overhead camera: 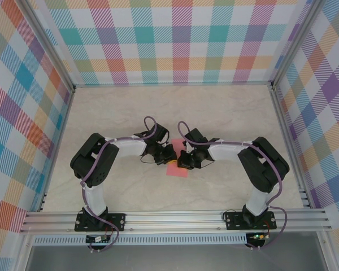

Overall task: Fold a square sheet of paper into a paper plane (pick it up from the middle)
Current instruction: Fold the triangle a second time at the center of the table.

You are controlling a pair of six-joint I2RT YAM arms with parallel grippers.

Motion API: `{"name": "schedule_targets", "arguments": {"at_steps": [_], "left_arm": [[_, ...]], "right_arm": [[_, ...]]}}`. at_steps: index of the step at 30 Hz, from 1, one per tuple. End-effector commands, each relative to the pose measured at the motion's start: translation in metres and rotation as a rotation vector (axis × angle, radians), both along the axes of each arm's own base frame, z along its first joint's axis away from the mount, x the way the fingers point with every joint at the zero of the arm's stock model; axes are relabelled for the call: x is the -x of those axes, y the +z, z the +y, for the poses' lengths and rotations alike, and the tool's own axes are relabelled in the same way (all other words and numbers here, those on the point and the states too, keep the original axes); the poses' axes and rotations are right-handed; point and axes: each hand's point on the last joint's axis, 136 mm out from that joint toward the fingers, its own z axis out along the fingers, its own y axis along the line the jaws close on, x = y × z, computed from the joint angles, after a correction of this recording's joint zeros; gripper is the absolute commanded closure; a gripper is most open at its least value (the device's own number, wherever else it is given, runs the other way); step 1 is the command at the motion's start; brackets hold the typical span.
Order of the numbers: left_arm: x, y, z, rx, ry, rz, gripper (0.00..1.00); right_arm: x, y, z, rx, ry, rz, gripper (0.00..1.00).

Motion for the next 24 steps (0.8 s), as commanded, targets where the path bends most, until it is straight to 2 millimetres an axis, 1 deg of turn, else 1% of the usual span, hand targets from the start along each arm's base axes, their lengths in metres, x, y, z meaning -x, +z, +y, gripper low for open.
{"name": "schedule_targets", "arguments": {"at_steps": [1,4,8,15,17,19,22,24], "left_arm": [[0.014,-0.025,0.019,-0.101,0.030,0.073,0.90],[0.014,-0.027,0.020,-0.110,0.033,0.073,0.90],[0.014,-0.029,0.023,-0.127,0.037,0.073,0.90],[0.014,-0.028,0.023,-0.127,0.035,0.071,0.90],[0.012,-0.025,0.022,-0.118,0.029,0.062,0.89],[0.011,-0.021,0.018,-0.102,0.020,0.053,0.88],[0.004,-0.004,0.007,-0.041,0.000,0.016,0.82],[-0.001,0.014,0.000,0.007,-0.009,-0.024,0.76]], "right_arm": [[0.024,-0.011,-0.008,0.010,0.055,0.054,0.93],[0.035,-0.014,-0.019,0.044,0.067,0.071,0.93],[0.049,-0.012,-0.029,0.051,0.087,0.092,0.93],[0.080,-0.019,-0.054,0.103,0.111,0.156,0.92],[0.077,-0.013,-0.057,0.117,0.102,0.127,0.92],[0.065,0.001,-0.054,0.109,0.081,0.071,0.91],[0.039,0.034,-0.041,0.054,0.026,-0.044,0.83],[0.022,0.046,-0.041,0.054,-0.040,-0.107,0.73]]}}
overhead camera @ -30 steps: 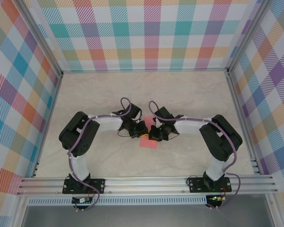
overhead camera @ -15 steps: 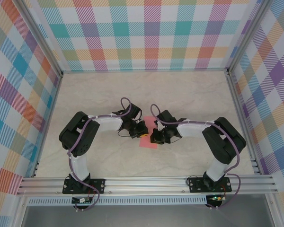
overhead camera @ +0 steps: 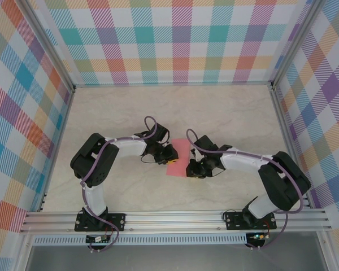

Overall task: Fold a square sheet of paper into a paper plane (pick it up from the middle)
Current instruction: Fold the triangle a second time at the center of the table, then turn over the paper at the center of the table.

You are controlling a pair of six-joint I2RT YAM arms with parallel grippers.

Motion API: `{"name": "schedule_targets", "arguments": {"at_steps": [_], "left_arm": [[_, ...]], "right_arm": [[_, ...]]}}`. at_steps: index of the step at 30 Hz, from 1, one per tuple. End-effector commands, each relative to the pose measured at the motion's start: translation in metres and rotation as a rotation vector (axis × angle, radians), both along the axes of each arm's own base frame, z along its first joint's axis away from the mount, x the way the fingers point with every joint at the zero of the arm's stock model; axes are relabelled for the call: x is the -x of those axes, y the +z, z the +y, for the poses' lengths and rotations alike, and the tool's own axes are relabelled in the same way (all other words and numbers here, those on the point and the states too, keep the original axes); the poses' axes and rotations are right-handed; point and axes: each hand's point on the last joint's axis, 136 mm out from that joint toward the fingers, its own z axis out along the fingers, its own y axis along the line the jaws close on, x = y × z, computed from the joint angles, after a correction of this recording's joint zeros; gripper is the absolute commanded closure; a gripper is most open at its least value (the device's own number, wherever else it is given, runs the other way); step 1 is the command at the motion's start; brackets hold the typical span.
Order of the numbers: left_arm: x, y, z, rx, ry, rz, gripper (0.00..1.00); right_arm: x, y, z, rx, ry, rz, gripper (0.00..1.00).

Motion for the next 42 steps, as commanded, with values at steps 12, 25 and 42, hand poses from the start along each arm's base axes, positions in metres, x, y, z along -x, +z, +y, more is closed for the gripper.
{"name": "schedule_targets", "arguments": {"at_steps": [12,25,42], "left_arm": [[0.001,0.045,0.014,0.023,0.033,-0.126,0.60],[0.007,0.023,0.014,0.027,0.041,-0.079,0.60],[0.007,0.017,-0.008,0.172,0.045,-0.034,0.60]], "right_arm": [[-0.069,0.020,0.002,-0.023,-0.201,-0.133,0.56],[-0.082,0.016,0.022,-0.122,-0.154,-0.107,0.67],[-0.082,0.002,0.006,-0.090,-0.224,-0.076,0.88]]}}
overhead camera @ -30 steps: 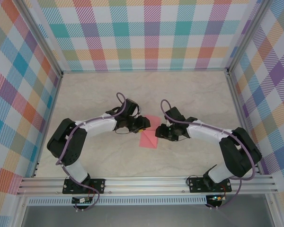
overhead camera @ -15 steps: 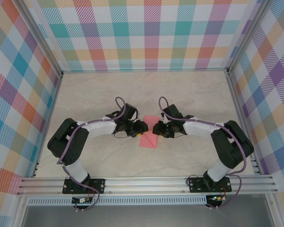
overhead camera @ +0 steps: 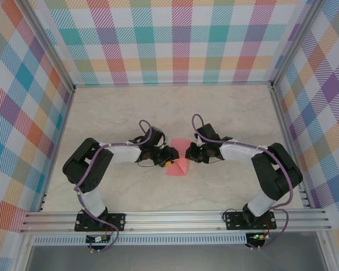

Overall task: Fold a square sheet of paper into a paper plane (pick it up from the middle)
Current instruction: Turn over the paper at the center of the table.

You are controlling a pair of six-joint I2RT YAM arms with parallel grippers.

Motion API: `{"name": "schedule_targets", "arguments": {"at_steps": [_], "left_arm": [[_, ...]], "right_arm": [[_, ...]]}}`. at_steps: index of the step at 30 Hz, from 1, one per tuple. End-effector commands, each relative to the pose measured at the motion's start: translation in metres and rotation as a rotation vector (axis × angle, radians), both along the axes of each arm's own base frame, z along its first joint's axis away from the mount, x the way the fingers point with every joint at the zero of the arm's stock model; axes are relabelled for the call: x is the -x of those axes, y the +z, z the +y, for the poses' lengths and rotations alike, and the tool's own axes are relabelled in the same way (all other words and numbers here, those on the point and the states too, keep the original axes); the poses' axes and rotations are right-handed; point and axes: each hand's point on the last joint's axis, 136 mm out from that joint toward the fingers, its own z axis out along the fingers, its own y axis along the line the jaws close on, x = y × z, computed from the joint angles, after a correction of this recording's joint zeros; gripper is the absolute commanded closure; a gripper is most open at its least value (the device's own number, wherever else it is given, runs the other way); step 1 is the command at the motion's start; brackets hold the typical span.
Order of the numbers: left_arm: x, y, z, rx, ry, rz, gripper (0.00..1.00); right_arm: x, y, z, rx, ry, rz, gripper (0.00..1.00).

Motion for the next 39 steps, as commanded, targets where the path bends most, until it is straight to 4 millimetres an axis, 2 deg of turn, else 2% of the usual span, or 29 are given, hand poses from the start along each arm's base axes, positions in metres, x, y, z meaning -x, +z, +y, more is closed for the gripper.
{"name": "schedule_targets", "arguments": {"at_steps": [1,9,14,18,23,28,33,35,39], "left_arm": [[-0.002,0.004,-0.009,0.053,-0.009,-0.004,0.61],[-0.007,0.003,-0.012,0.060,-0.007,-0.011,0.76],[-0.011,0.008,-0.014,0.071,-0.013,-0.040,0.80],[-0.013,0.010,-0.015,0.063,-0.026,-0.065,0.85],[-0.017,0.017,-0.009,0.000,-0.054,-0.107,0.92],[-0.015,0.047,0.010,-0.128,-0.101,-0.179,0.94],[-0.009,0.088,0.055,-0.412,-0.158,-0.249,0.95],[-0.010,0.107,0.074,-0.519,-0.171,-0.300,0.95],[-0.017,0.145,0.105,-0.696,-0.181,-0.431,0.95]], "right_arm": [[0.001,-0.005,-0.002,0.000,-0.009,0.009,0.88],[0.002,-0.003,-0.005,0.004,-0.019,0.010,0.85],[0.002,0.001,-0.014,0.038,-0.045,0.006,0.78],[0.001,0.009,-0.024,0.079,-0.070,-0.018,0.66],[0.002,0.029,-0.050,0.169,-0.138,-0.068,0.42],[0.009,0.052,-0.084,0.281,-0.221,-0.117,0.19],[0.016,0.075,-0.107,0.322,-0.279,-0.170,0.04],[0.018,0.084,-0.113,0.325,-0.297,-0.199,0.00],[0.020,0.096,-0.125,0.332,-0.344,-0.247,0.00]]}}
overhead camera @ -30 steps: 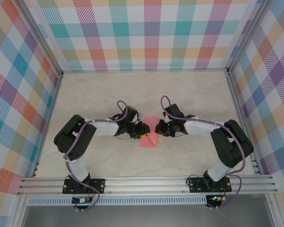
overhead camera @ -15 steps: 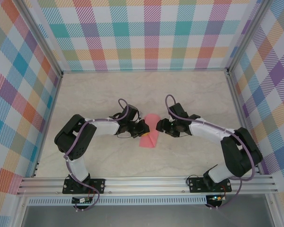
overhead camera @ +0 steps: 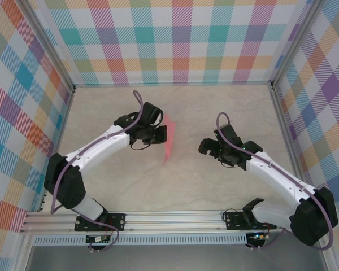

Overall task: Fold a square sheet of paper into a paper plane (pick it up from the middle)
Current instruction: Turn over the paper at the center of the table.

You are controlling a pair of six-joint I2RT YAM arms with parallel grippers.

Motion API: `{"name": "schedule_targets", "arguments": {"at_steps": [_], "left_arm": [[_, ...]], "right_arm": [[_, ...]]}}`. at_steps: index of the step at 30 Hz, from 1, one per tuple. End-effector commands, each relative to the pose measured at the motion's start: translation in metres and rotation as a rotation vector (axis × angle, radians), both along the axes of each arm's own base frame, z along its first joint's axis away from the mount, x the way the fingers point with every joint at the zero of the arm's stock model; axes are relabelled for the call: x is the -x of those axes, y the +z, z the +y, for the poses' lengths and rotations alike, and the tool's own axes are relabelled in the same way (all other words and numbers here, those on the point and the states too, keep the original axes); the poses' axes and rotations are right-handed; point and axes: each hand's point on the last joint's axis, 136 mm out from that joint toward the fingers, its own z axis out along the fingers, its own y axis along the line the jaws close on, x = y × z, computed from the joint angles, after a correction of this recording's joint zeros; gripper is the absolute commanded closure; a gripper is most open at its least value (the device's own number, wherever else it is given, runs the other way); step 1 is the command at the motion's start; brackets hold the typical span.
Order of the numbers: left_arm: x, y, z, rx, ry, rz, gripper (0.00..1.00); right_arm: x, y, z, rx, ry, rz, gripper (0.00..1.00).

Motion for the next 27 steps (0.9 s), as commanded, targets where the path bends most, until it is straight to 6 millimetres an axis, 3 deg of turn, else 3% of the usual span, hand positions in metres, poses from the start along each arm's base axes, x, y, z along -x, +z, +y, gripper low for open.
{"name": "schedule_targets", "arguments": {"at_steps": [1,6,11,15,18,24,27], "left_arm": [[0.013,0.011,0.057,-0.334,-0.019,-0.061,0.95],[-0.006,0.027,0.084,-0.609,0.021,-0.202,0.95],[-0.028,0.007,0.091,-0.868,0.053,-0.273,0.95],[-0.047,-0.025,0.080,-1.050,0.049,-0.297,0.95],[-0.053,-0.053,0.065,-1.078,0.031,-0.282,0.96],[-0.044,-0.109,0.029,-1.035,-0.024,-0.220,0.95],[-0.037,-0.127,0.016,-1.014,-0.032,-0.196,0.94]], "right_arm": [[0.002,0.011,-0.019,0.044,-0.069,-0.033,0.00],[0.005,0.019,-0.025,0.042,-0.097,-0.045,0.00],[0.008,0.016,-0.034,0.063,-0.134,-0.034,0.00],[0.008,0.013,-0.045,0.078,-0.180,-0.034,0.00],[0.007,0.013,-0.053,0.090,-0.212,-0.033,0.00],[0.004,0.019,-0.069,0.117,-0.258,-0.037,0.00],[0.000,0.019,-0.072,0.118,-0.255,-0.043,0.00]]}}
